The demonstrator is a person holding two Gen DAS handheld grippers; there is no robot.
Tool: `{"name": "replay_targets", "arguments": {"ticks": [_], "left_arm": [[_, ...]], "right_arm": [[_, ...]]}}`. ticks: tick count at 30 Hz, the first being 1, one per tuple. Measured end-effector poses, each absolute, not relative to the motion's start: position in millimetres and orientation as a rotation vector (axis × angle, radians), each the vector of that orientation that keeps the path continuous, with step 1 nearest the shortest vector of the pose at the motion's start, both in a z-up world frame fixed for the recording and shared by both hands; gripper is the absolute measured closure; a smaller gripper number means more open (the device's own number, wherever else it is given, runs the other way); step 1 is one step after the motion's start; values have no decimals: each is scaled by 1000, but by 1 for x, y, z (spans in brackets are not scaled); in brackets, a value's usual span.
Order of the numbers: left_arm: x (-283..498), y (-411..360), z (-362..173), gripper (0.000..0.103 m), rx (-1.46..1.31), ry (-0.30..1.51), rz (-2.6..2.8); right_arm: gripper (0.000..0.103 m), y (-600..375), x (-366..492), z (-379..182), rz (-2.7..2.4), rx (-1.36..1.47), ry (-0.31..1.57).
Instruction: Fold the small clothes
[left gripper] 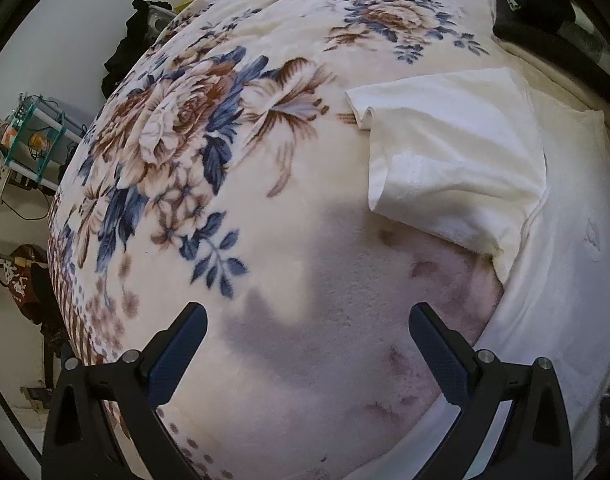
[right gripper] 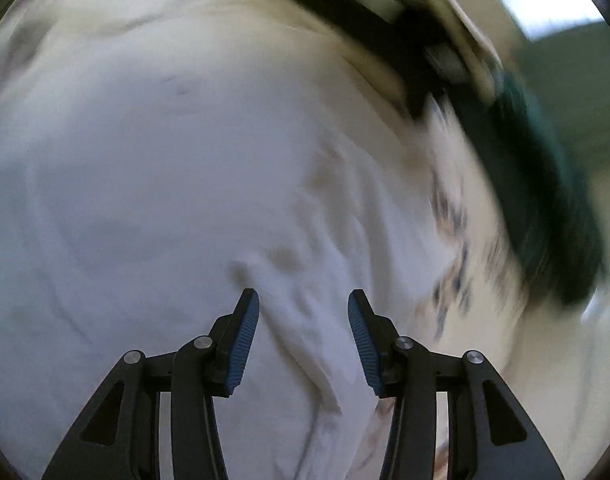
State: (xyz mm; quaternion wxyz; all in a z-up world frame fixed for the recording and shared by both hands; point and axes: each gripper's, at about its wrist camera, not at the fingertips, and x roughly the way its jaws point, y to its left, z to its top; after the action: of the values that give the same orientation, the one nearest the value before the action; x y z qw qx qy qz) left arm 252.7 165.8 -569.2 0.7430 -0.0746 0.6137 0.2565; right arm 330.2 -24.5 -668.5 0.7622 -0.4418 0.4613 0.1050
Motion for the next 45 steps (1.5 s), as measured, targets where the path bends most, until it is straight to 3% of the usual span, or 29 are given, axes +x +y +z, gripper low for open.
{"name": "replay_targets", "arguments": {"ticks": [1,2,3,9,13,16,18,20,26,27,29,30,31,35,40,45], "left_arm": [[253,167,-569,0,-161,1346,565],[253,168,-568,0,-162,1346,567],[253,169,-568,0,-163,1345,570],[257,173,-563,0,-171,1324,578],[262,175,-563,0,-231,1327,563],[265,182,-564,0,-369,1322,510],[267,192,-568,0,-549,1316,454],[267,205,-579,0,-792,1293,384],[277,228,-617,4,-1257,1123,349],[281,229,-618,7,-1263,1104,364],[292,230,-614,42,-1228,1090,409],[298,229,-611,84,-1203,1084,411],[305,227,-605,98,-1168,1080,398],[332,197,-551,98,-867,1032,323],[354,87,-489,98,-380,1008,73],[352,-30,-519,93,-98,1186,-151]], "right_arm": [[57,-8,336,-679,227,-1003,995],[74,-4,332,-686,216,-1034,994],[100,-3,331,-693,195,-1044,1001],[100,19,333,-686,203,-1009,965],[99,33,341,-694,247,-991,1055],[90,14,361,-684,269,-765,1170],[64,-13,371,-670,290,-509,1270],[50,-49,381,-658,267,-236,1347],[49,-163,381,-661,95,471,1441],[48,-184,377,-669,49,579,1451],[48,-212,376,-682,-20,694,1461],[48,-227,372,-686,-63,737,1460],[48,-234,369,-689,-79,754,1454],[48,-257,376,-686,-105,733,1437],[48,-249,364,-673,-92,698,1428],[48,-252,364,-658,-96,721,1424]]}}
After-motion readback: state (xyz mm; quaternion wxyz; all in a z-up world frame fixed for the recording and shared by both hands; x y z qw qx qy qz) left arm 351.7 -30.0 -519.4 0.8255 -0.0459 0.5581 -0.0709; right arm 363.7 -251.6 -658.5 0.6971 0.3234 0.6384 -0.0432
